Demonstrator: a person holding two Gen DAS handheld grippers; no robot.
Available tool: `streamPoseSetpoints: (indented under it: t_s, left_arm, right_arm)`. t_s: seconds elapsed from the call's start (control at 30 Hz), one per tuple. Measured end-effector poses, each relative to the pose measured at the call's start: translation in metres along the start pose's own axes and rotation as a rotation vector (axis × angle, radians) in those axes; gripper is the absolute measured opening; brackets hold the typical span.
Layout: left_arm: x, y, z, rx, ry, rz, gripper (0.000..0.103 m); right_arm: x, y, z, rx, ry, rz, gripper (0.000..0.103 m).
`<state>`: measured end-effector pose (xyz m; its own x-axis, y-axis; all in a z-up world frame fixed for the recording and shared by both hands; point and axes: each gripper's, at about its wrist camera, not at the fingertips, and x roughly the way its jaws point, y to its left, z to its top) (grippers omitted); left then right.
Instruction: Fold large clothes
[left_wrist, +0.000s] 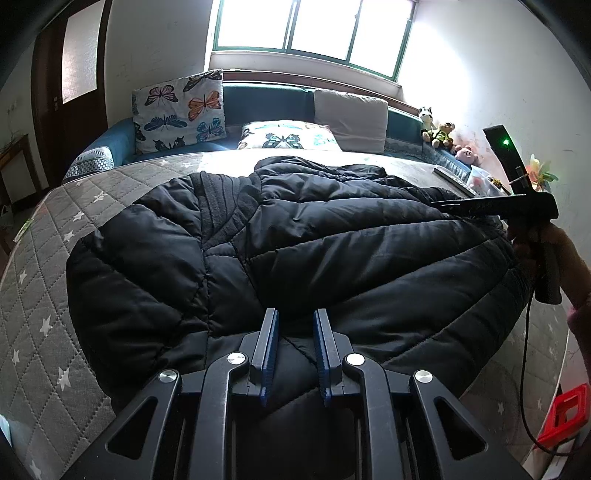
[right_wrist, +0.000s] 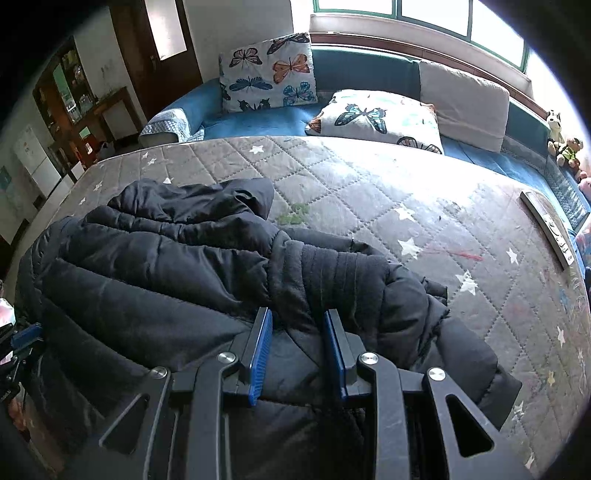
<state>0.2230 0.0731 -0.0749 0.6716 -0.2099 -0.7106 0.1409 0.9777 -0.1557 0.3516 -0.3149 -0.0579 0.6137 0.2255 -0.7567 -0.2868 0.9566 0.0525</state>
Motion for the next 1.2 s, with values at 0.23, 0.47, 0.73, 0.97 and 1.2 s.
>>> streamPoseSetpoints:
  t_s: [0.23,0.47,0.73,0.97,1.2]
  left_arm:
    - [0.0,0.001,0.0,0.0,0.001,0.0,0.022]
    - [-0.001,-0.002,0.0,0.001,0.009,0.015,0.022]
    - [-0.002,-0.002,0.001,-0.012,0.01,0.021,0.022]
    - [-0.018,-0.018,0.003,0.044,0.002,0.083,0.022]
    - [-0.048,-0.016,0.002,0.027,-0.019,0.078,0.022]
  right_arm:
    - [0.001,0.0,-0.001,-0.003,-0.001,-0.002,0.032]
    - [-0.004,0.004,-0.003,-0.019,-0.018,-0.016,0.032]
    - [-0.043,0.021,-0.009,-0.045,-0.044,0.038,0.032]
    - [-0.055,0.047,-0.036,-0.142,0.002,0.082,0.032]
    - [-0.031,0.053,-0.049,-0.148,0.054,0.063,0.035]
